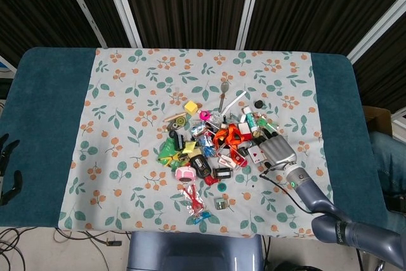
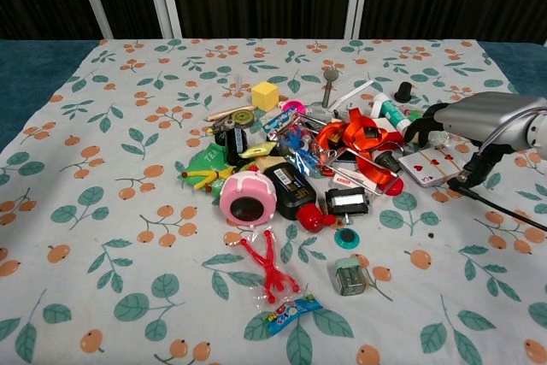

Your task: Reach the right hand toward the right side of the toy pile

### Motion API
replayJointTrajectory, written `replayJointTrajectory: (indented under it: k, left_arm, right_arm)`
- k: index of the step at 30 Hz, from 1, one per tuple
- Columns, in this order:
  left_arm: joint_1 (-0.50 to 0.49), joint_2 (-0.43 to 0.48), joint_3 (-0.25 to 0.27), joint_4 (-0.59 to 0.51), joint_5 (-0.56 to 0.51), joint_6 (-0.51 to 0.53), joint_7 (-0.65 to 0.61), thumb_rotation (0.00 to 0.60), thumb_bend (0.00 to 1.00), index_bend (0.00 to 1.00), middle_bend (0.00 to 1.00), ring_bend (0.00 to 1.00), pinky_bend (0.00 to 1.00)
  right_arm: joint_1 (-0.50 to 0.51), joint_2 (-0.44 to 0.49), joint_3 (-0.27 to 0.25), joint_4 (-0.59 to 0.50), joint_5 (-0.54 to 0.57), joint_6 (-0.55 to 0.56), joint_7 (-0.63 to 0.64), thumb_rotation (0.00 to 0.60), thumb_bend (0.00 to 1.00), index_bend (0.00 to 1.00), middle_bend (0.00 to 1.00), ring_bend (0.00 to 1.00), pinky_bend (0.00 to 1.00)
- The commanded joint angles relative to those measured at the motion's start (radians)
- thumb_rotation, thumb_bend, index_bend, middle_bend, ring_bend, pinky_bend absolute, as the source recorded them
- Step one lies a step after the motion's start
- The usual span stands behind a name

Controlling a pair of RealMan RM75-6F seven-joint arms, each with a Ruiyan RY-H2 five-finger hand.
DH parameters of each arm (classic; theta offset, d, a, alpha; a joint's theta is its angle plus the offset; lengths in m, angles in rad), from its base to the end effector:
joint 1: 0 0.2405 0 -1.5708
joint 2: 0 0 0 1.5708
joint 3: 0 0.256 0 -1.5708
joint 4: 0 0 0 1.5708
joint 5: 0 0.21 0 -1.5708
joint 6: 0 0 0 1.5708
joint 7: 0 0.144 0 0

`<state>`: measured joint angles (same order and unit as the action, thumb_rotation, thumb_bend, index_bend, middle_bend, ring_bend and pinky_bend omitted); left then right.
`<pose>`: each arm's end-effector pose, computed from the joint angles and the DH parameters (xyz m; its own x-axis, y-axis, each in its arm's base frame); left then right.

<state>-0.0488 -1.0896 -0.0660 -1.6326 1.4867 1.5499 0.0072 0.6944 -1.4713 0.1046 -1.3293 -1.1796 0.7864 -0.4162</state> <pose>-0.3121 0.1726 0.1782 0.4090 -0.0645 0.9102 0.9125 0.0356 -0.4075 -0.2236 -0.3480 -0.0035 0.7026 -0.3061 0.6423 -0.7063 -0.4097 0.5773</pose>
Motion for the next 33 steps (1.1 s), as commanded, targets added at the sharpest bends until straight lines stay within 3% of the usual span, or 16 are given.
replayJointTrajectory:
  k: [1,7,14,20,29,33]
  left_arm:
    - [0.000,0.001,0.000,-0.001,-0.001,0.000,0.000,0.600,0.59,0.11,0.00,0.04,0.07]
    - [0.000,0.003,0.000,-0.004,-0.003,-0.003,-0.003,0.600,0.59,0.11,0.00,0.04,0.07]
    - [-0.001,0.004,0.000,-0.008,-0.006,-0.006,-0.003,0.600,0.59,0.11,0.00,0.04,0.07]
    - [-0.001,0.006,0.001,-0.009,-0.006,-0.008,-0.003,0.600,0.59,0.11,0.00,0.04,0.07]
    - [0.000,0.006,0.002,-0.012,-0.004,-0.006,-0.002,0.600,0.59,0.11,0.00,0.04,0.07]
    - [0.000,0.004,0.003,-0.012,-0.002,-0.007,0.000,0.600,0.58,0.11,0.00,0.04,0.07]
  right_arm:
    - [0.007,-0.010,-0.003,0.009,0.008,-0.004,-0.005,0.600,0.36,0.23,0.30,0.07,0.24]
    - [0.013,-0.026,-0.010,0.017,0.004,0.001,0.001,0.600,0.36,0.31,0.37,0.10,0.24]
    - [0.011,-0.031,-0.009,0.015,-0.017,0.022,0.040,0.600,0.36,0.47,0.50,0.19,0.24]
    - [-0.001,0.007,0.006,-0.021,-0.015,0.039,0.104,0.600,0.36,0.49,0.51,0.20,0.24]
    - [-0.047,0.134,0.067,-0.141,-0.015,0.078,0.327,0.600,0.36,0.49,0.51,0.21,0.24]
    - [-0.092,0.274,0.111,-0.266,-0.026,0.061,0.578,0.600,0.36,0.49,0.50,0.21,0.24]
